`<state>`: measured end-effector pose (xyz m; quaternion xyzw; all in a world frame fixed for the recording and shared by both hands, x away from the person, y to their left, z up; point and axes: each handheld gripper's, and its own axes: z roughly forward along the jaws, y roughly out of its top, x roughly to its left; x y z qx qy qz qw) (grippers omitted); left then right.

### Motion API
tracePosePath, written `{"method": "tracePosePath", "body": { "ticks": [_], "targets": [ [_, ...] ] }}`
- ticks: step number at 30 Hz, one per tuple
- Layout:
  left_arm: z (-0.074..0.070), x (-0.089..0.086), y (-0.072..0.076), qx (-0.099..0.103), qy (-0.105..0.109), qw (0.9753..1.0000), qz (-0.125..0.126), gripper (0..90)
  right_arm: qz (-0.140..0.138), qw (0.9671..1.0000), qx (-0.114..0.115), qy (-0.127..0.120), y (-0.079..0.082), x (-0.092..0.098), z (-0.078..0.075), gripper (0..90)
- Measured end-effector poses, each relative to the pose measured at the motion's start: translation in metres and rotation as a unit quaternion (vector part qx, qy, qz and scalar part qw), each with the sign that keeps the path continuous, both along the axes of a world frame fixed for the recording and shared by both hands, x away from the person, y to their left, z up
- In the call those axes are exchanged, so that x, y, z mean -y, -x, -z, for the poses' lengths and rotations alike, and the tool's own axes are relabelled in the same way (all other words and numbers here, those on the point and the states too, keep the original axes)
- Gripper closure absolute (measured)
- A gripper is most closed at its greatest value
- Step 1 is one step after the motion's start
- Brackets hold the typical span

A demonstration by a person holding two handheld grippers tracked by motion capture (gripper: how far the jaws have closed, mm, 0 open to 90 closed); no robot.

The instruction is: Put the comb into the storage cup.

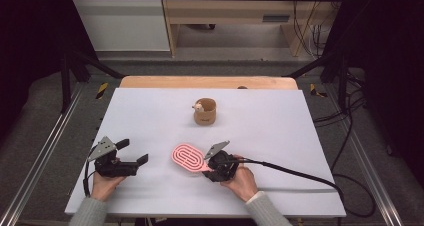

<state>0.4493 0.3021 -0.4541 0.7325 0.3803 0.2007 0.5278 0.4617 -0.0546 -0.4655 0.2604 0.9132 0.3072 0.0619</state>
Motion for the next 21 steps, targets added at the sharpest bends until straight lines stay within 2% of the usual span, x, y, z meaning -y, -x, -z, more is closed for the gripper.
{"method": "tracePosePath", "body": {
  "ticks": [8, 21],
  "targets": [
    [0.000, 0.000, 0.000, 0.000, 0.000, 1.0000, 0.000, 0.3, 0.001, 1.0000, -0.007, -0.005, 0.001, 0.001, -0.003, 69.9],
    [-0.001, 0.001, 0.001, 0.001, 0.003, 1.0000, 0.000, 0.2, 0.005, 0.9998, 0.008, -0.020, 0.003, 0.006, -0.014, 70.0]
  ]
}}
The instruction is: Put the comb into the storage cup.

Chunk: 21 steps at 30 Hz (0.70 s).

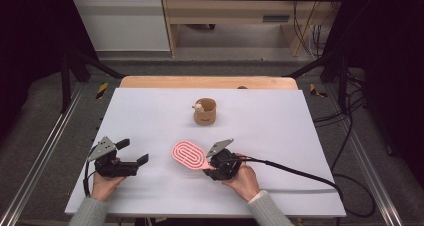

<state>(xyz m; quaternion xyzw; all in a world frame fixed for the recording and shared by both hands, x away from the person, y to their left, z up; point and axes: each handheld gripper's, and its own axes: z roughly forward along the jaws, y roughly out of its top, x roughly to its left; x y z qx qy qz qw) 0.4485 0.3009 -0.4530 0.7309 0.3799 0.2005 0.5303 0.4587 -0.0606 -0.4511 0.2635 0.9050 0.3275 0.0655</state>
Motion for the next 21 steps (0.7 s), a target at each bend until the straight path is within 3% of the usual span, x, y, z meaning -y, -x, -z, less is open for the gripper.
{"method": "tracePosePath", "body": {
  "ticks": [21],
  "targets": [
    [-0.004, 0.010, 0.003, 0.000, 0.005, 0.9999, 0.011, 0.2, 0.017, 0.9986, 0.028, -0.043, 0.001, 0.017, -0.020, 70.0]
  ]
}}
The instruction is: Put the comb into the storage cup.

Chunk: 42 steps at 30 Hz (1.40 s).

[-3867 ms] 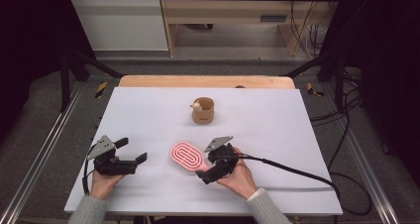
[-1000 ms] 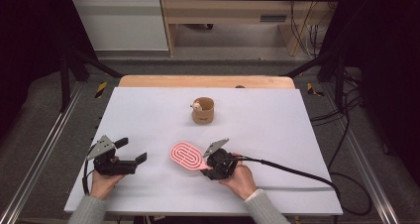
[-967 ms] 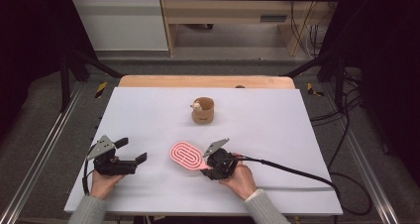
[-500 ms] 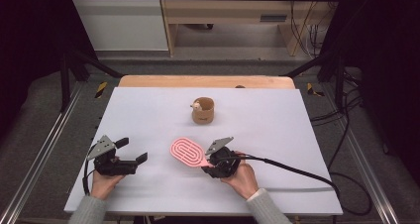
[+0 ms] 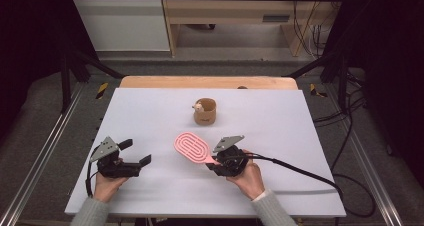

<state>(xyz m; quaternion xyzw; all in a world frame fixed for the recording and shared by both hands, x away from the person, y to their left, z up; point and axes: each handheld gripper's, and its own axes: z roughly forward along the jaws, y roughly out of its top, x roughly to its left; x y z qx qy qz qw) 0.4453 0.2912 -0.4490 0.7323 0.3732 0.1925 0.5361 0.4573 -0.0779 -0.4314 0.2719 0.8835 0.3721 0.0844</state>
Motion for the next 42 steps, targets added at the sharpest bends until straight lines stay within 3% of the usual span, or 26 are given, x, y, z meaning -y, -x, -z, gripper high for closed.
{"method": "tracePosePath", "body": {
  "ticks": [11, 24, 34, 42],
  "targets": [
    [-0.005, 0.009, 0.002, -0.003, 0.008, 1.0000, 0.001, 0.2, 0.012, 0.9991, 0.011, -0.040, 0.000, 0.011, -0.005, 70.0],
    [-0.013, 0.021, 0.007, -0.007, 0.026, 0.9996, 0.000, 0.2, 0.017, 0.9976, 0.026, -0.061, 0.002, 0.018, -0.005, 70.0],
    [-0.019, 0.036, 0.011, -0.011, 0.039, 0.9991, 0.014, 0.3, 0.020, 0.9959, 0.038, -0.080, 0.003, 0.024, -0.009, 70.0],
    [-0.021, 0.050, 0.013, -0.017, 0.036, 0.9990, 0.020, 0.2, 0.025, 0.9946, 0.044, -0.091, 0.006, 0.029, -0.011, 70.0]
  ]
}}
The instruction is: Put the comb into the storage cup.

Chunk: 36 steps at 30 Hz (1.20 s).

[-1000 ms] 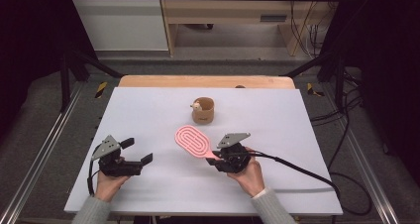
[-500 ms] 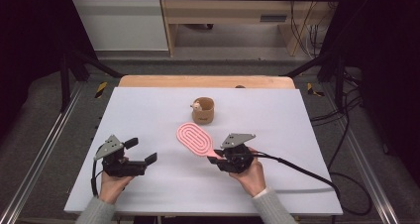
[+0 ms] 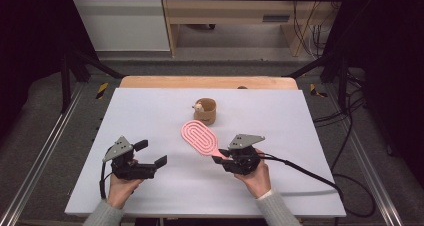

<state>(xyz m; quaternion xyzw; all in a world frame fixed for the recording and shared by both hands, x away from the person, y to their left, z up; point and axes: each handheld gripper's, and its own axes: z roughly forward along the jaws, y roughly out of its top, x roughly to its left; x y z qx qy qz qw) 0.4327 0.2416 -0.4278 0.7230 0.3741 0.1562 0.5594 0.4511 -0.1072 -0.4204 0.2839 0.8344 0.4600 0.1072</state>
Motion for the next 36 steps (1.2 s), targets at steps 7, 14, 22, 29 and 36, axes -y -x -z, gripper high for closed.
{"method": "tracePosePath", "body": {
  "ticks": [7, 14, 22, 29, 36],
  "targets": [
    [-0.003, 0.010, -0.001, -0.007, -0.001, 1.0000, -0.004, 0.3, 0.004, 1.0000, 0.005, -0.003, 0.001, 0.004, -0.001, 70.0],
    [-0.005, 0.017, -0.004, -0.021, 0.019, 0.9996, -0.006, 0.3, 0.004, 1.0000, 0.007, -0.002, 0.001, 0.003, 0.000, 70.1],
    [-0.011, 0.031, -0.009, -0.019, 0.031, 0.9992, -0.017, 0.3, 0.012, 0.9998, 0.012, -0.006, 0.001, 0.003, 0.001, 70.1],
    [-0.018, 0.047, -0.012, -0.015, 0.038, 0.9989, -0.021, 0.3, 0.017, 0.9997, 0.015, -0.011, 0.000, 0.004, 0.001, 70.0],
    [-0.022, 0.060, -0.014, -0.011, 0.042, 0.9989, -0.019, 0.3, 0.017, 0.9996, 0.016, -0.012, 0.000, 0.005, 0.001, 70.0]
  ]
}}
